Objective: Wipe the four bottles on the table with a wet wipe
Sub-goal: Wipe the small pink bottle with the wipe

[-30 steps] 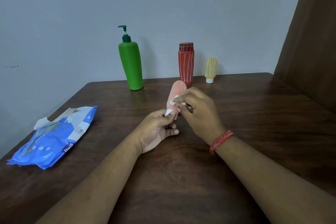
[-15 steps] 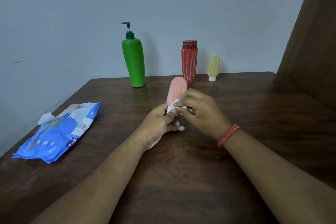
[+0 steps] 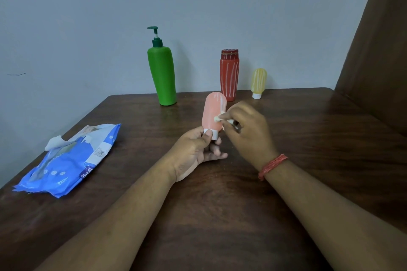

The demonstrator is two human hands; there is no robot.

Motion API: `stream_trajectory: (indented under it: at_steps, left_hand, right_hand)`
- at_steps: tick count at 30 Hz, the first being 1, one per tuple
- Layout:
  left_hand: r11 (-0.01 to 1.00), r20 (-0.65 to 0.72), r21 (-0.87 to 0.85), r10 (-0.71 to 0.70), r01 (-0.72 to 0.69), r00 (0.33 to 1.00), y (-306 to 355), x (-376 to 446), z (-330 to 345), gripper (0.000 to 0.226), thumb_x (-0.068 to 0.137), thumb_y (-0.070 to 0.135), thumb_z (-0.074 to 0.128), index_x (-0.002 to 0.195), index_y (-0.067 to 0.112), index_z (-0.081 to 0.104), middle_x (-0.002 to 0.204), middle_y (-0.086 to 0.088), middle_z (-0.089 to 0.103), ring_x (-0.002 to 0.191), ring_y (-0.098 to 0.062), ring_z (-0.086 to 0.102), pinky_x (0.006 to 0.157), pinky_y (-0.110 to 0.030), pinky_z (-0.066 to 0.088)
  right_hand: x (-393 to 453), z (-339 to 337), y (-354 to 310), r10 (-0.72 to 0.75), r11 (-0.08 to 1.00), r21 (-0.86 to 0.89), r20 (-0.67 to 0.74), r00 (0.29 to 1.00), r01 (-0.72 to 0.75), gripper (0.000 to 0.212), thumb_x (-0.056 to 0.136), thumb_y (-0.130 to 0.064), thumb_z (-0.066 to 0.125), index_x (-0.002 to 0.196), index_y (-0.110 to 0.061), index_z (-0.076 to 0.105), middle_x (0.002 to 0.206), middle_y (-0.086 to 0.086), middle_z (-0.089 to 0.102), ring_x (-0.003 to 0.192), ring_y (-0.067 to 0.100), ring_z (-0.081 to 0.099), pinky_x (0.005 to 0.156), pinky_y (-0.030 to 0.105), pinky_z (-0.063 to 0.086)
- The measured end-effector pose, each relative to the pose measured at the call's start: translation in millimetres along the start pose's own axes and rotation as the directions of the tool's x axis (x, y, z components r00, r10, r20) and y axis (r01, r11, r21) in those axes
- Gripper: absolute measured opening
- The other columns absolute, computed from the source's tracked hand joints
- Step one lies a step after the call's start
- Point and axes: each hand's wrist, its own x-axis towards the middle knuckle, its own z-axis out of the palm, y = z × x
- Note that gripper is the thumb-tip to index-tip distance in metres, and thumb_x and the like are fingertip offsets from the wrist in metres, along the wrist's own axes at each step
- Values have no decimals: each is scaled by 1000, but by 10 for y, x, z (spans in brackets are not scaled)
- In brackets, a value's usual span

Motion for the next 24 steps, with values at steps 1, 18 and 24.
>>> stream_trajectory:
  at_steps: [1,18,24]
  left_hand:
    - [1000,1,-4,7,-7,1000,1,0,-1,20,107,13,39,108,-1,54,85,-6,58,66,-16,54,82,-39,59]
    - [969,68,246,-6,-10,998,-45,7,-69,23,107,14,41,120,-3,50,88,-6,53,68,-14,58,94,-45,55]
    - [878,68,478,-4,-29,998,-48,-10,-11,13,108,15,42,105,8,52,88,-5,55,78,-12,67,100,-43,54]
  right_hand:
    - [-16,1,-5,-13,1000,3,38,999,13,8,85,-4,73,92,-7,74,93,0,62,83,9,58,69,18,47]
    - [43,-89,36,9,1000,4,-110,994,-8,2,88,-5,71,89,-5,73,94,5,64,85,15,60,73,29,50]
    - [79,-174,14,30,998,-40,-192,981,-38,5,90,-6,69,91,-4,73,96,5,63,90,18,60,81,28,49]
